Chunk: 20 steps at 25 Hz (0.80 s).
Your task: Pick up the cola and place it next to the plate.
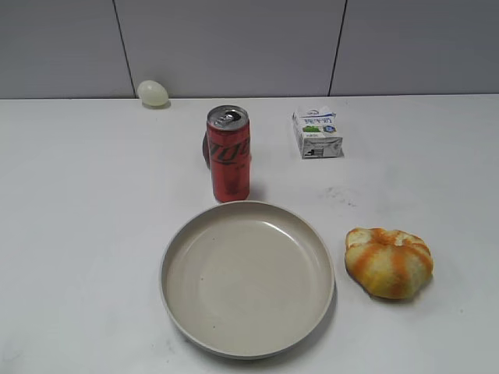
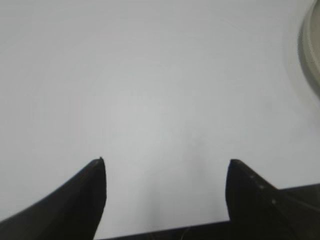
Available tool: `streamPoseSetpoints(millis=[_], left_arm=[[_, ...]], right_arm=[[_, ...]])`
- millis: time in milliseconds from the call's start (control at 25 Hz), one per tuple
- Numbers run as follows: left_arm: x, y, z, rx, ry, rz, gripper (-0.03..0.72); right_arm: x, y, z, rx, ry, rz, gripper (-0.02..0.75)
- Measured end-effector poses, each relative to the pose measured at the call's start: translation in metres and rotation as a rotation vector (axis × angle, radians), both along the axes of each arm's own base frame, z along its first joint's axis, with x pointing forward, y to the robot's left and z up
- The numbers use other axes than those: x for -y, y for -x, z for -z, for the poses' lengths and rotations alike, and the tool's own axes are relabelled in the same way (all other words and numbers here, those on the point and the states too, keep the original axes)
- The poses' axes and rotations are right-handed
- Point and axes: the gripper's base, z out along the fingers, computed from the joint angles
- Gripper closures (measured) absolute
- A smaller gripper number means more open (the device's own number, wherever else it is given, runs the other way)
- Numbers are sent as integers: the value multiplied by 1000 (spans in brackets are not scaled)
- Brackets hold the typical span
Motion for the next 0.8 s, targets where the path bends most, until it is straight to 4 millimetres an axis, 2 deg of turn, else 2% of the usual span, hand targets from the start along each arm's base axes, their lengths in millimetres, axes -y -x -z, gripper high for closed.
streamPoseSetpoints(millis=[440,640,800], left_arm=[[-4,49,-11,330,36,1,130],[-5,64,-10,422,44,1,134],[-6,66,-9,433,45,1,134]], right_arm=[[0,0,0,0,0,0,206],[0,0,0,0,0,0,206],[0,0,0,1,0,0,206]])
